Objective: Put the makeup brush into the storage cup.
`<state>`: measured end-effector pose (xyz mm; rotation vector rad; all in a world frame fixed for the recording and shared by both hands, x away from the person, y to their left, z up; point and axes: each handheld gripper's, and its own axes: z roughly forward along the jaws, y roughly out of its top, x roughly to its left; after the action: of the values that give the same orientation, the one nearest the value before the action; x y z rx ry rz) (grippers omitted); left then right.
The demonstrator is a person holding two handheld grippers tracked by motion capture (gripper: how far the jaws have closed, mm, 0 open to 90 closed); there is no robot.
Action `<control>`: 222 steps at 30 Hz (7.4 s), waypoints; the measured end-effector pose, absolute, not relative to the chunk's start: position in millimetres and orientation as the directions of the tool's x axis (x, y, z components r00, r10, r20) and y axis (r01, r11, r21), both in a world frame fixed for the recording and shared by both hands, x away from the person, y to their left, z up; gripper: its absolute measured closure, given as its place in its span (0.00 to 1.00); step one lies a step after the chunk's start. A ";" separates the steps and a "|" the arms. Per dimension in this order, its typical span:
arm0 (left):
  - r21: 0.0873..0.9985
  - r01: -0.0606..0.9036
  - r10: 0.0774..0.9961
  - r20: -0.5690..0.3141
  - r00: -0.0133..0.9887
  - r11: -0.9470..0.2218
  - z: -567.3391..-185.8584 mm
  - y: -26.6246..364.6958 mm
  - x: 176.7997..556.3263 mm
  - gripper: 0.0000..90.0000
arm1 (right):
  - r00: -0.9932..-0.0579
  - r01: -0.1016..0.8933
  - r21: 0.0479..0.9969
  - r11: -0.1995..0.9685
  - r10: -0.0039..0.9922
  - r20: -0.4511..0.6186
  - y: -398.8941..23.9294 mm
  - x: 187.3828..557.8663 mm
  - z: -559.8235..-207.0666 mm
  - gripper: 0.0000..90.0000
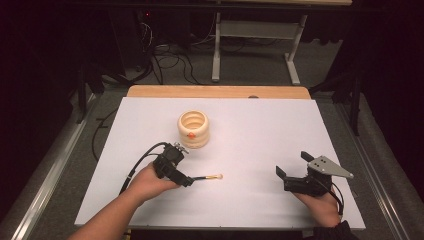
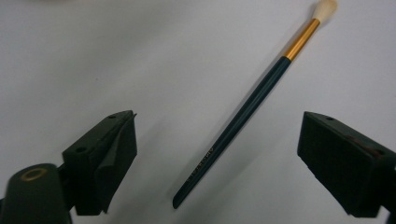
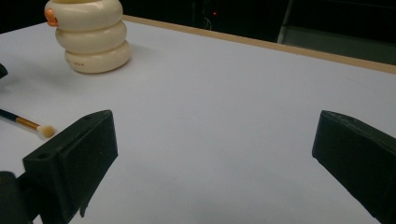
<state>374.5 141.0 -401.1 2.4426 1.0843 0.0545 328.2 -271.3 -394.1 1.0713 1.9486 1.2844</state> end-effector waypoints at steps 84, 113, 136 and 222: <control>0.336 0.581 0.603 -0.046 0.796 -0.741 -404.2 125.6 376.6 0.93 | -0.506 0.321 0.927 0.196 0.862 -0.007 -274.6 328.2 -395.2 0.06; 0.362 0.586 0.612 -0.053 0.789 -0.725 -400.8 126.7 376.8 0.94 | -0.498 0.324 0.926 0.193 0.867 -0.006 -277.7 328.0 -396.0 0.07; 0.556 0.555 0.619 -0.090 0.780 -0.619 -388.9 141.9 368.9 0.94 | -0.493 0.324 0.927 0.189 0.870 -0.005 -278.5 327.1 -396.2 0.07; 0.959 0.256 0.630 -0.124 0.767 -0.123 -404.0 165.2 328.4 0.94 | -0.537 0.224 0.953 0.203 0.842 -0.053 -246.3 332.3 -365.8 0.08</control>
<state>328.4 165.2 -404.0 1.7051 0.7040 0.3699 332.3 -246.3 -365.8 0.9891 1.8911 1.3497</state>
